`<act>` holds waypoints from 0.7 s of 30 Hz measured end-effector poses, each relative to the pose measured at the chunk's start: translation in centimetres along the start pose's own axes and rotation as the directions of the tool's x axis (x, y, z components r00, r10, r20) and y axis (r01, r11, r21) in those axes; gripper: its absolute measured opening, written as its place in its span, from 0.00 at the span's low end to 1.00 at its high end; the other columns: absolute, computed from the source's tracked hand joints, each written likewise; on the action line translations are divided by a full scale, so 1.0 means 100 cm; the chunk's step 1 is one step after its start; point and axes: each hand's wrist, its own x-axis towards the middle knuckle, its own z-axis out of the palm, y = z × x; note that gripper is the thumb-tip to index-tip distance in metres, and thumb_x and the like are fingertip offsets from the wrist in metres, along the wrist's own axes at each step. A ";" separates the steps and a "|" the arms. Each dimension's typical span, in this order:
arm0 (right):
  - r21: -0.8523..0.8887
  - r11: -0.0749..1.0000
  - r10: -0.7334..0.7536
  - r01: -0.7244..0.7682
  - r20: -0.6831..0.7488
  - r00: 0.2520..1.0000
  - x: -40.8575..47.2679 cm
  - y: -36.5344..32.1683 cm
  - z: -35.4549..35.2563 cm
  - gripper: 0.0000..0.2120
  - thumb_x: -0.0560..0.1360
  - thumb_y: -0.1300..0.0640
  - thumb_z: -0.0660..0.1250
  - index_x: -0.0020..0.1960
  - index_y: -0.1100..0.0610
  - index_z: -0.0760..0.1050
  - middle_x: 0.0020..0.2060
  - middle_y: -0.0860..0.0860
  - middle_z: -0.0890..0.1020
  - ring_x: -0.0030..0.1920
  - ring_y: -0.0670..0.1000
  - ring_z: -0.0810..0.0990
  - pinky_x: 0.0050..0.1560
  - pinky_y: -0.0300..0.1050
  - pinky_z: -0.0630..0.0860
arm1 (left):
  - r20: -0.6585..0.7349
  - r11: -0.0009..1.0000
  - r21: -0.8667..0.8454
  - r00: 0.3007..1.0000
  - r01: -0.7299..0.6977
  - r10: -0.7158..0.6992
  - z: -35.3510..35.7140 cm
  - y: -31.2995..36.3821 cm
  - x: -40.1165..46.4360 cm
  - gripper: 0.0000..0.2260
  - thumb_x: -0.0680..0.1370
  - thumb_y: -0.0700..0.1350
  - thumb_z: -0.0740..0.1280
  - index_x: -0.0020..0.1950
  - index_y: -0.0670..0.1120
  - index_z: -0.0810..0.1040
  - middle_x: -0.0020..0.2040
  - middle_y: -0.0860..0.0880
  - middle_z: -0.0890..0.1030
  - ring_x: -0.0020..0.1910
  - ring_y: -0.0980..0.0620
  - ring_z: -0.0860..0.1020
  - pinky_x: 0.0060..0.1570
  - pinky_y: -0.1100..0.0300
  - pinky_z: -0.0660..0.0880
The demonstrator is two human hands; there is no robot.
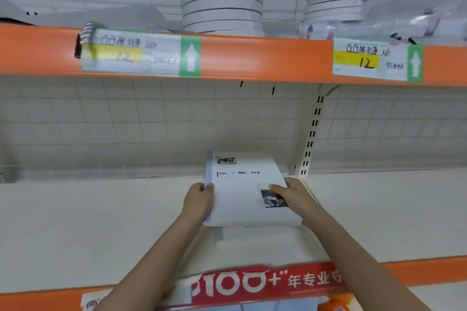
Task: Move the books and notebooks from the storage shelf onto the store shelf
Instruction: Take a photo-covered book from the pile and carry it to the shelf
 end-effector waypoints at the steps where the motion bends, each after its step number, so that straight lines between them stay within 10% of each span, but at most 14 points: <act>1: -0.009 1.000 -0.014 0.014 0.001 1.000 0.003 0.004 -0.004 0.10 0.75 0.58 0.67 0.53 0.62 0.75 0.47 0.56 0.83 0.46 0.55 0.82 0.48 0.48 0.78 | -0.024 0.999 0.037 1.000 -0.007 0.008 0.005 0.000 -0.002 0.17 0.80 0.43 0.59 0.33 0.47 0.56 0.30 0.48 0.60 0.31 0.49 0.59 0.33 0.57 0.54; 16: -0.129 0.992 0.007 0.001 0.064 0.998 0.030 0.038 -0.012 0.09 0.72 0.57 0.69 0.51 0.56 0.73 0.46 0.52 0.81 0.48 0.53 0.81 0.46 0.44 0.75 | -0.168 0.868 0.495 0.978 -0.025 0.124 0.026 -0.008 -0.022 0.19 0.79 0.46 0.62 0.29 0.44 0.61 0.25 0.49 0.64 0.26 0.52 0.63 0.27 0.59 0.57; 21: -0.240 0.970 -0.035 0.044 0.043 0.998 0.044 0.049 -0.011 0.11 0.66 0.56 0.69 0.45 0.61 0.77 0.49 0.58 0.77 0.48 0.54 0.78 0.38 0.40 0.72 | -0.147 0.822 0.568 0.976 -0.052 0.163 0.029 -0.010 -0.019 0.20 0.78 0.46 0.63 0.28 0.46 0.61 0.28 0.49 0.64 0.41 0.39 0.71 0.34 0.54 0.60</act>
